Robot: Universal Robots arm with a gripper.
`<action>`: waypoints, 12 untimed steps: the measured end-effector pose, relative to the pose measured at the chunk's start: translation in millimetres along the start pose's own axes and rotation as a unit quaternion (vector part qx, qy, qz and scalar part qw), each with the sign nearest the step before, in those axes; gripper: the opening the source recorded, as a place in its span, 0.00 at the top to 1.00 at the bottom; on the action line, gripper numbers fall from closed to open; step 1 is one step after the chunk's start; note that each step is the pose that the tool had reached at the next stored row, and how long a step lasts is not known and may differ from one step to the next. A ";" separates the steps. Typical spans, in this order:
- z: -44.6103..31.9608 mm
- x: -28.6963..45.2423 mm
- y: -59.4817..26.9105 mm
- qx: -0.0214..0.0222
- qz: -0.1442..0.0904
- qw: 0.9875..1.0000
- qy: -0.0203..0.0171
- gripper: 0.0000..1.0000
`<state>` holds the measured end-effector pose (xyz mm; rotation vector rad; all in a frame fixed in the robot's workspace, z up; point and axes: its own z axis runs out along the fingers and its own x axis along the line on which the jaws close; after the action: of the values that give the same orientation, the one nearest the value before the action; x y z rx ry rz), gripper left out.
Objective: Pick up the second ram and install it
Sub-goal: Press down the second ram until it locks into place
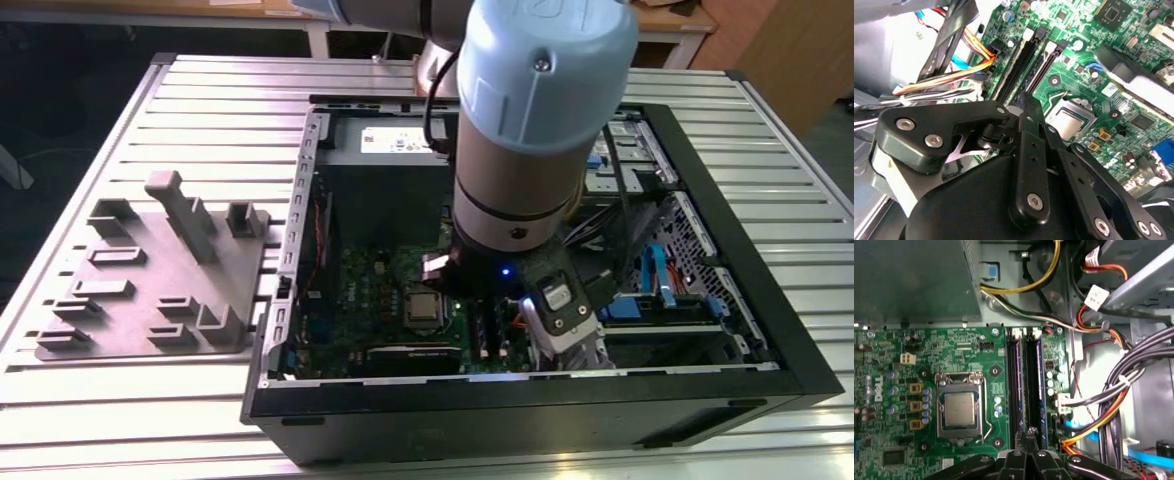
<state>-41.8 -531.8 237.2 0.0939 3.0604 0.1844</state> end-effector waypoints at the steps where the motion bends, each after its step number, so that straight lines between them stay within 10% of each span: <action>1: 0.2 0.2 2.1 0.000 0.000 1.000 0.000 0.93; 12: 3.2 4.6 25.2 -0.001 0.000 1.000 0.000 0.93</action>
<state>-44.7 -506.1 236.7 0.0942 3.0603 0.1879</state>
